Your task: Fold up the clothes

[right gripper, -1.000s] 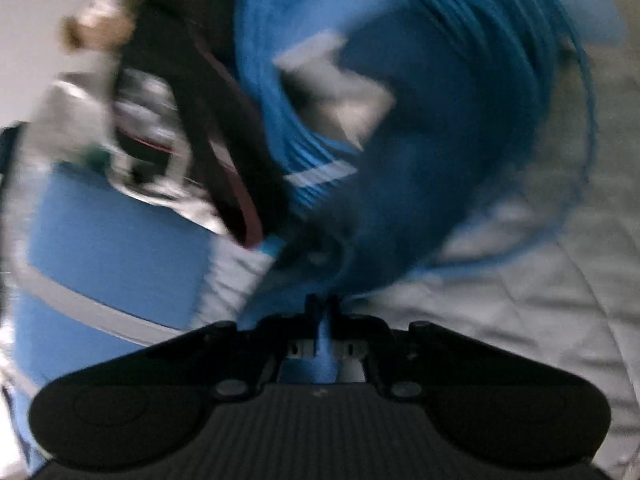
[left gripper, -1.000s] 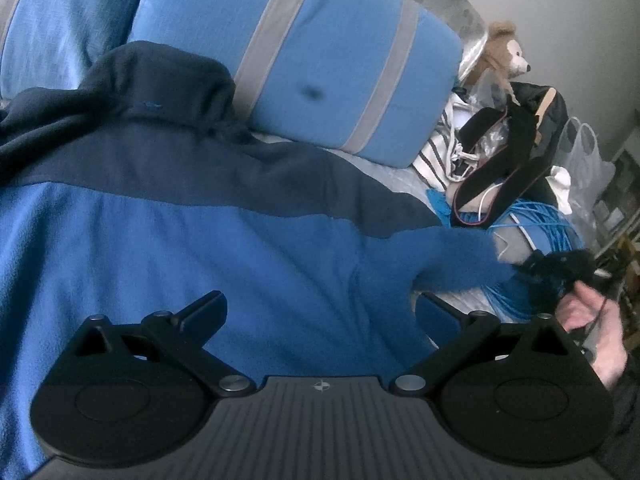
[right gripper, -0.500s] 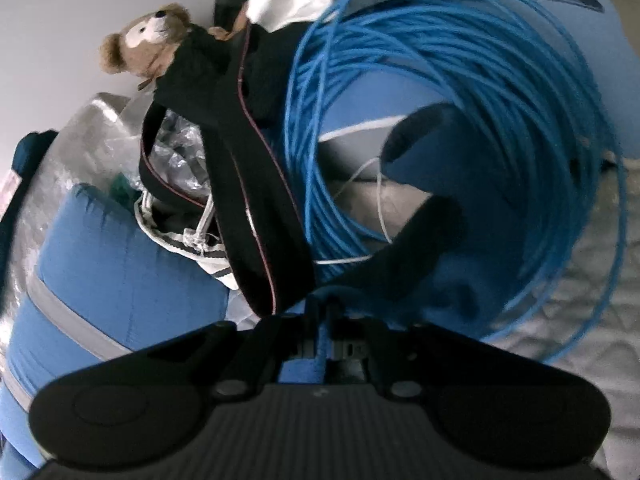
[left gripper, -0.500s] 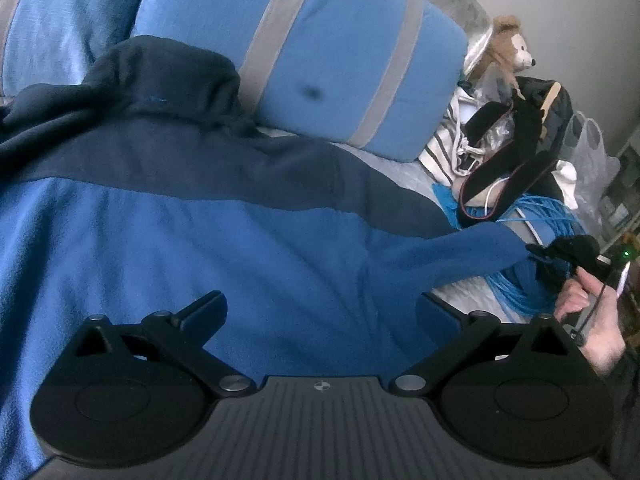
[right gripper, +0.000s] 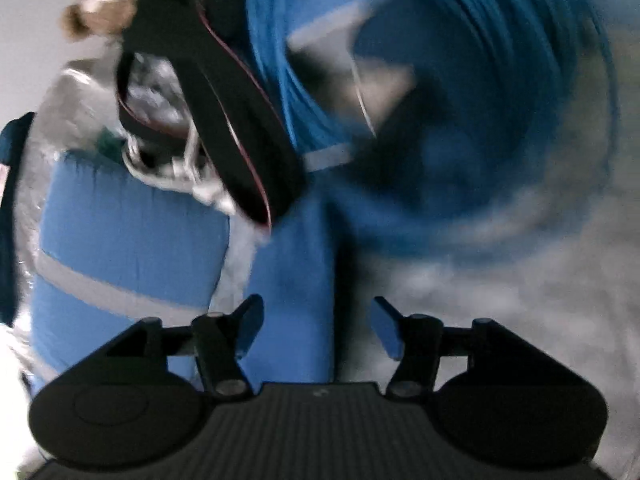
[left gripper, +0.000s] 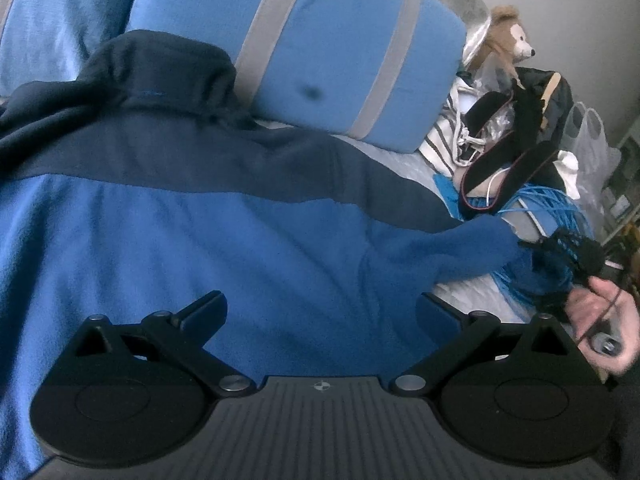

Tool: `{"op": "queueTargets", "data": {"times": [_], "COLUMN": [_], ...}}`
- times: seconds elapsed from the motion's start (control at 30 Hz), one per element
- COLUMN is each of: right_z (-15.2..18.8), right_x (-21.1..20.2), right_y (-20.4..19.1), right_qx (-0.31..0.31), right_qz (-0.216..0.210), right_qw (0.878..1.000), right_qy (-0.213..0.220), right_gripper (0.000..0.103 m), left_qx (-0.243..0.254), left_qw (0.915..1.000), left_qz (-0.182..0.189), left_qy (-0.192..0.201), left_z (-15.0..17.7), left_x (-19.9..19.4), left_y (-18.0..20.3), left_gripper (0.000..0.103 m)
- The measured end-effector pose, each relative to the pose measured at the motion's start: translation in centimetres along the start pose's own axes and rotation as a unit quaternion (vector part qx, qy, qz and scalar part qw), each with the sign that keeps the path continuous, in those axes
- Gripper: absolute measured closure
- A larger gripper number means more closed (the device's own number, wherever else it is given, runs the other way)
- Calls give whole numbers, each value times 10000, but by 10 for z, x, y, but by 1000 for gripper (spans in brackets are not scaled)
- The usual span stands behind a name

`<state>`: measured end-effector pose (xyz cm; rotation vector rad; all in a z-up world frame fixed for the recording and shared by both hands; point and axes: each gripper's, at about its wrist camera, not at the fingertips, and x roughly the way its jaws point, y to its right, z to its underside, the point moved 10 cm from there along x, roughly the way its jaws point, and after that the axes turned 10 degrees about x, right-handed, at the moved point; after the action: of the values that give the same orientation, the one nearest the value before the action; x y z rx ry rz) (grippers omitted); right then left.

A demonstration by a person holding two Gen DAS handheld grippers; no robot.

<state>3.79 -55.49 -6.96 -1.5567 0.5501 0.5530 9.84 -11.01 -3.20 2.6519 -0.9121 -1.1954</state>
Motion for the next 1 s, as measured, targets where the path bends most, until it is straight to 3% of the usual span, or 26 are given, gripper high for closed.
{"op": "queueTargets", "data": {"times": [0.23,0.33,0.53,0.57,0.6,0.63,0.8,1.0], "right_z": [65,82,98,99,100,100,108,145], "right_x": [9,19,46,49,51,53,32,26], "right_y": [13,8,7,7,6,5,0,16], "right_qx": [-132,-210,-167,-196,-234,-272,-500,-816], "right_qz": [6,-100,75,101,124,146,202,445], "right_qw": [9972,9966,9976,9978,9979,9981,9982,9949], "right_qy": [-735,-789,-670,-632,-584,-536,-249,-402], "right_gripper": [37,44,60,68,86,93,96,97], "left_qx": [-40,-34,-38,-37,-36,-35,-33,-36], "left_qw": [10000,10000,10000,10000,10000,10000,10000,9999], "left_qz": [-83,-70,-36,-24,-20,-28,-50,-7], "left_qy": [35,44,2,-2,-1,-2,-40,-101], "left_z": [0,-1,1,1,1,1,2,3], "left_x": [-1,-1,-1,-2,-2,-2,-1,3], "left_y": [-4,-4,-5,-5,-5,-6,-9,-7], "left_gripper": [0,0,0,0,0,0,0,0]}}
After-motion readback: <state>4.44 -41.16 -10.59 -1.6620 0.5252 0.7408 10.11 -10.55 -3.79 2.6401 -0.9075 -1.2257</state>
